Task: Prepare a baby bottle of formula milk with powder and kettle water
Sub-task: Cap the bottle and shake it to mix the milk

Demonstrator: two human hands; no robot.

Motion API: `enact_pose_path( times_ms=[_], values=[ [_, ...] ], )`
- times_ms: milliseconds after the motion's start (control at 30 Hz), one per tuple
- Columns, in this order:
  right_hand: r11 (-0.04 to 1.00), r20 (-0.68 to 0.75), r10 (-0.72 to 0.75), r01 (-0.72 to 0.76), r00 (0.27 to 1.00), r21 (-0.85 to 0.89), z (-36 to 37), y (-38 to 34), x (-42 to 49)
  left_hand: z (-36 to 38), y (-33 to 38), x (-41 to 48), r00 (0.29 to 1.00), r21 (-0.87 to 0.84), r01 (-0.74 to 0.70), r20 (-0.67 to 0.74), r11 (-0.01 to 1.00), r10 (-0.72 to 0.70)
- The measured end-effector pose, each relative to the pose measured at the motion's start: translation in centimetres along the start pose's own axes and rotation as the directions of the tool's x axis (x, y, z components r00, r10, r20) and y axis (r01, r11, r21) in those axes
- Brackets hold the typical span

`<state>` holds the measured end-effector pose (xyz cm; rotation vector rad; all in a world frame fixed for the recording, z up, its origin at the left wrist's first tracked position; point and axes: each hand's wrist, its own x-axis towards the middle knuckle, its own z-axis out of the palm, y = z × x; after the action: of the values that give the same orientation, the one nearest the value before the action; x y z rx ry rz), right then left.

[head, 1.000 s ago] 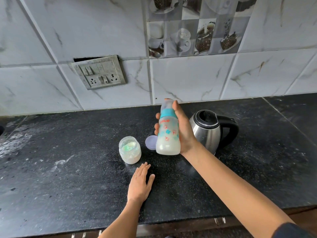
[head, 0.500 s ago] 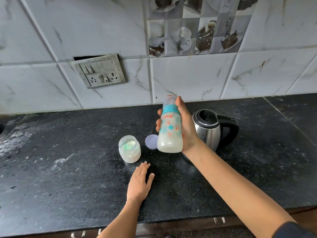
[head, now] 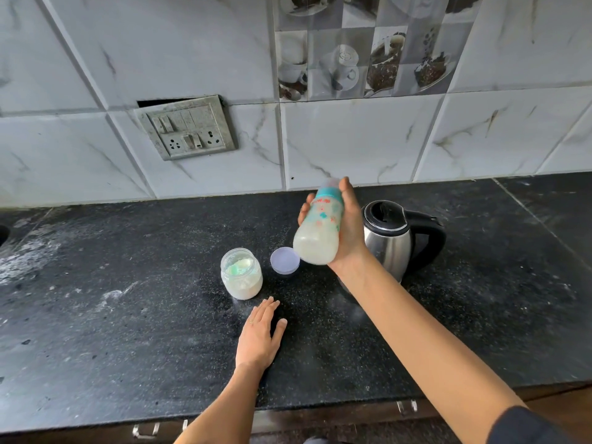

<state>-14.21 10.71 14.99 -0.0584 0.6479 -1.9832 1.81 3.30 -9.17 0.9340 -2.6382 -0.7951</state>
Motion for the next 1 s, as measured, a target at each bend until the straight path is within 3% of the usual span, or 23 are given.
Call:
enact_pose_path(
  times_ms=[133,267,433,567,700,833,1000],
  values=[
    [0.988,0.048,0.086,-0.079,0.995,-0.134,-0.5,1.1,-1.3,-0.1,0.1,0.1,1.000,-0.001,0.012,-0.002,1.000,-0.012],
    [0.998,-0.038,0.020,-0.017,0.999,0.055,-0.6,0.1,-0.1,0.0,0.1,0.1,1.000,0.008,0.010,-0.001,1.000,-0.010],
    [0.979,0.031,0.133,-0.126,0.991,-0.161,-0.4,1.6,-1.4,0.0,0.0,0.2,1.000,0.012,0.006,-0.003,1.000,-0.006],
    [0.993,-0.031,0.057,-0.053,0.998,0.104,-0.5,0.3,-0.1,0.1,-0.1,0.1,1.000,0.007,0.008,0.005,1.000,-0.008],
    [0.986,0.023,0.117,-0.114,0.993,-0.123,-0.5,1.7,-1.0,0.1,-0.1,0.1,1.000,0.000,0.006,-0.001,1.000,-0.006],
    [1.000,-0.008,-0.004,0.004,1.000,-0.014,0.3,0.6,-0.4,0.1,-0.2,0.0,1.000,0.001,0.017,0.011,1.000,-0.017],
    [0.978,0.135,0.040,-0.012,0.990,-0.206,0.5,1.7,-2.0,0.0,-0.1,0.1,1.000,-0.002,0.011,0.001,1.000,-0.011]
  ],
)
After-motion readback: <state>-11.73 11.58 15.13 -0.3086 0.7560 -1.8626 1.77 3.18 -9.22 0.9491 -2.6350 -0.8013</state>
